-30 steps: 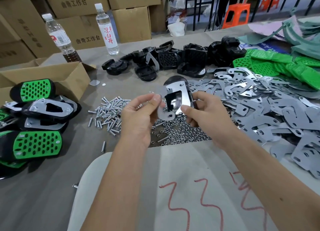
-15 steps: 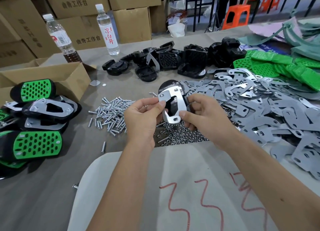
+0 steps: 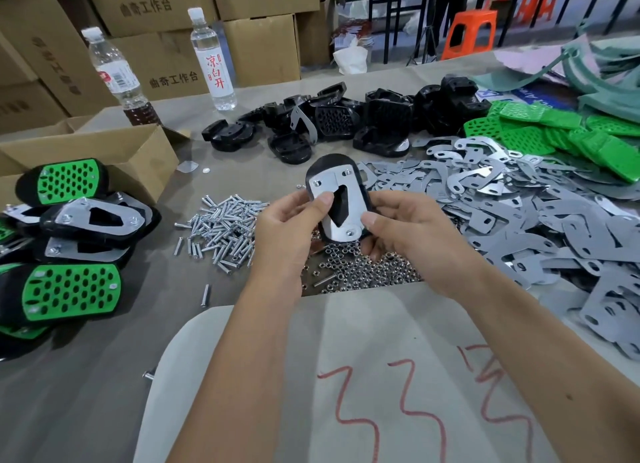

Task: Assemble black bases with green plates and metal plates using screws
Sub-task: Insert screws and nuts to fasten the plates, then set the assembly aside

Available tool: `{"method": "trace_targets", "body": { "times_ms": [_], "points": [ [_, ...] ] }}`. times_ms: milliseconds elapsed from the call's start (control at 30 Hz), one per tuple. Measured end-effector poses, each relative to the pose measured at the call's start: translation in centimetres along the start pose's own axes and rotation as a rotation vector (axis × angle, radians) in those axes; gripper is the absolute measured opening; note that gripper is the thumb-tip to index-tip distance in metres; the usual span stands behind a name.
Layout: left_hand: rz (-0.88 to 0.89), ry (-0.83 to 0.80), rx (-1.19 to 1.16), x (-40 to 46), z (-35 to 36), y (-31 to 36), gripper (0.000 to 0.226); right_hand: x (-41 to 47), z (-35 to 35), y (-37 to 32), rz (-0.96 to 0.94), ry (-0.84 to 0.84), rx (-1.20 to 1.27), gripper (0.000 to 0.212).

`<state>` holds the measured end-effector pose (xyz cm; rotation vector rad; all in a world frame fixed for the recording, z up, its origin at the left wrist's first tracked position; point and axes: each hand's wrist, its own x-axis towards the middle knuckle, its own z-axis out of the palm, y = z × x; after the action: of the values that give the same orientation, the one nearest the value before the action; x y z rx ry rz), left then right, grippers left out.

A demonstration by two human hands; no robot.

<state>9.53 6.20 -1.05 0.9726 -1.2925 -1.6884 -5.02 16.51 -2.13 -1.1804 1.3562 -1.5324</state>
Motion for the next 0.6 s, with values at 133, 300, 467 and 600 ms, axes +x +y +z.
{"method": "trace_targets", "body": {
  "times_ms": [133,300,467,600],
  "points": [
    [-0.038,-0.037,-0.144,-0.4,0.3,0.3,0.008,0.0,-0.1,-0.3,-0.018,-0.036,-0.071,0.022],
    [-0.049,0.145,-0.19,0.3,-0.1,0.2,0.013,-0.1,-0.7,-0.3,-0.117,0.051,-0.908,0.011],
    [-0.066,0.165,-0.17,0.7,-0.8,0.2,0.02,0.0,0.1,-0.6,-0.022,-0.087,-1.027,0.015],
    [-0.079,0.107,-0.11,0.6,-0.5,0.0,0.017,-0.1,0.4,-0.4,-0.039,-0.012,-1.044,0.012]
  ]
}}
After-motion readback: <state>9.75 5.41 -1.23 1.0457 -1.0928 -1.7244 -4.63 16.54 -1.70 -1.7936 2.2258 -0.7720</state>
